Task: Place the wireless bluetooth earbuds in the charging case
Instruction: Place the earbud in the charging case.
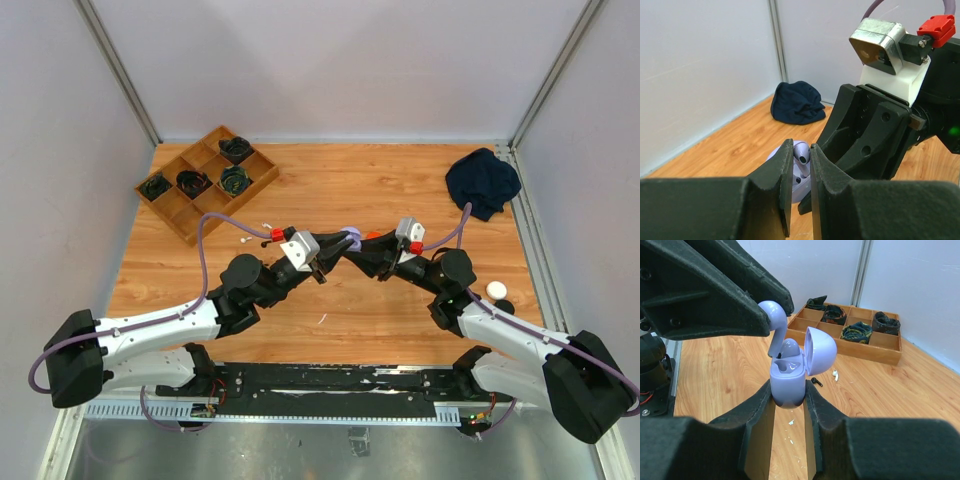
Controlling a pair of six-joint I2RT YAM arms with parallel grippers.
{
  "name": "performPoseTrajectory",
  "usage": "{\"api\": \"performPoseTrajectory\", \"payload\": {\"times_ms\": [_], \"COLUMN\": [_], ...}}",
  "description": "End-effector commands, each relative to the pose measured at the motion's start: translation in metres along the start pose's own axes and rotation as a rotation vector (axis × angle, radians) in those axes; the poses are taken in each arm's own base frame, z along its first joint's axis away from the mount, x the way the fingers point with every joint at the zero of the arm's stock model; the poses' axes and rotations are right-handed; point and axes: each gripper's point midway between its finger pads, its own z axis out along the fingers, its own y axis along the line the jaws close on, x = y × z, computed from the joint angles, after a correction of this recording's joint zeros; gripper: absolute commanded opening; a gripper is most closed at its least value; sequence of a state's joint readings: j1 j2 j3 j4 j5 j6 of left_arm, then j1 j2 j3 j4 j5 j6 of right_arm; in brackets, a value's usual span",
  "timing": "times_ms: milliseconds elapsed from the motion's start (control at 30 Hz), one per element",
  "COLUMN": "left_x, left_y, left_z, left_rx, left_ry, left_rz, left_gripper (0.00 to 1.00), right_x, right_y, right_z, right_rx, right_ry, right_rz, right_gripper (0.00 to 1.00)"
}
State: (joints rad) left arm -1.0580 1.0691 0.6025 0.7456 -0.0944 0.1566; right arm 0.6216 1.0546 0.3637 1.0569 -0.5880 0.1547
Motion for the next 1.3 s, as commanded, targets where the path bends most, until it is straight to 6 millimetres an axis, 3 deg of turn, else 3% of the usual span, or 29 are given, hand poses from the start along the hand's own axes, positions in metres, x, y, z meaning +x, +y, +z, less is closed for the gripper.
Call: {"api": "performPoseTrajectory", "payload": {"times_ms": [0, 733, 1267], "left_x": [-0.014, 0.007, 0.023], "left_y": [-0.001, -0.001, -0.006], "left_z": [0.003, -0.004, -0.007], "left_rx": [0.002, 0.001, 0.020], "left_ry": [-0.057, -0.010, 0.052], "left_rz": [0.020, 0.049, 0.031], "left_gripper": [0.13, 0.13, 0.27], "right_x": [-0.019, -0.024, -0.021], "right_y": [-0.004, -0.003, -0.004], "right_z": [0.002, 0.001, 0.001], "right_rx": [-0.006, -0.005, -0.005], "right_ry": [-0.048, -0.061, -0.053], "right_rz": [-0.029, -0.040, -0.037], "right_gripper": [0.16, 0.16, 0.16]}}
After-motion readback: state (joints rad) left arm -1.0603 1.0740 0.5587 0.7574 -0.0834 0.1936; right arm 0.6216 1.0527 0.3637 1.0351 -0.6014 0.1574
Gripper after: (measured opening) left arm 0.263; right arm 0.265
